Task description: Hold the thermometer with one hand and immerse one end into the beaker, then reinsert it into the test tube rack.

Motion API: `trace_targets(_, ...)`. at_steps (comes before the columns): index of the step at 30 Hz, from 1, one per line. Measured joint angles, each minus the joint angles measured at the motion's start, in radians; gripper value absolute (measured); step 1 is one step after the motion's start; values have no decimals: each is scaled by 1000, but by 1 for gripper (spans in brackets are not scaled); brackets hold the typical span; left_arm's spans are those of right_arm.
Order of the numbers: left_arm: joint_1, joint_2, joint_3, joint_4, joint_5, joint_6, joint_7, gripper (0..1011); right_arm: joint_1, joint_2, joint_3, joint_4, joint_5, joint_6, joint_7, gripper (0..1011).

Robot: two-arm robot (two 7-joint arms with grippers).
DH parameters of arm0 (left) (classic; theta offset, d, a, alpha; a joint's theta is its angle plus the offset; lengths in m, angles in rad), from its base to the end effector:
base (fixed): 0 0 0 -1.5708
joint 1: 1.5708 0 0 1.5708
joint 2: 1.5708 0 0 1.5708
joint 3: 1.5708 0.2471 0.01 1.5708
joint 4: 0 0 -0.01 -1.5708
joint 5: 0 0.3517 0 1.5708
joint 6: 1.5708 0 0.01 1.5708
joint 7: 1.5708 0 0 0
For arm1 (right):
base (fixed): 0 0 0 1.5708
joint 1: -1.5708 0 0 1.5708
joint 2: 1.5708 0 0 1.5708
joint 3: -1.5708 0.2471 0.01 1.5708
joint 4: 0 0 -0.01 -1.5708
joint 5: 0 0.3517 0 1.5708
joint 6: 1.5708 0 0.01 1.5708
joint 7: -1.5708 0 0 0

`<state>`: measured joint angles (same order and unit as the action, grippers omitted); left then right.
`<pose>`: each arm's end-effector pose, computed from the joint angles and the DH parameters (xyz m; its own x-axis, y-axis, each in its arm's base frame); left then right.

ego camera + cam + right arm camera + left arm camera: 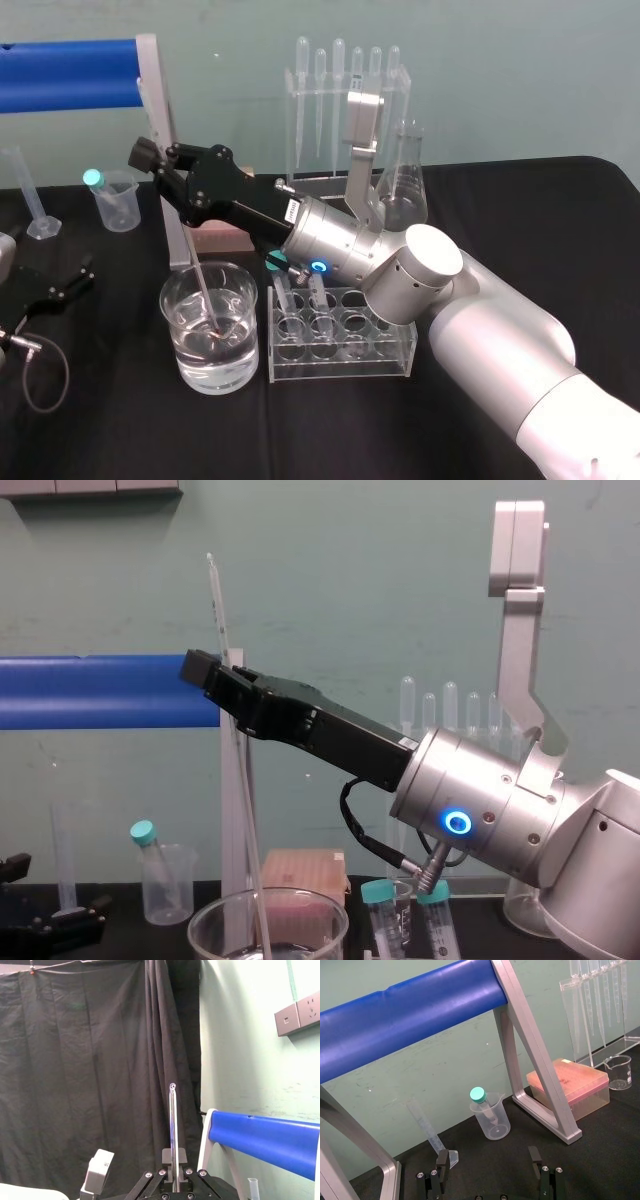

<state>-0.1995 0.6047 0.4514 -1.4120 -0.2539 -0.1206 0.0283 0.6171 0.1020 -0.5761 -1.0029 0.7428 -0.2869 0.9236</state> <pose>0.3916 0.0469 -0.2759 0.2923 0.8803 0.3737 -0.9552 0.2873 0.0702 0.4809 0.1209 -0.2263 0.9587 -0.2813 -0.0427 0.2750 0.8775 0.3929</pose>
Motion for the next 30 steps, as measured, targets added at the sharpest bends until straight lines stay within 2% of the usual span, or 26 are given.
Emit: trace_targets(30,0,0,0,0,0,0,0,1008,0,0,0,0,0,0,0,55)
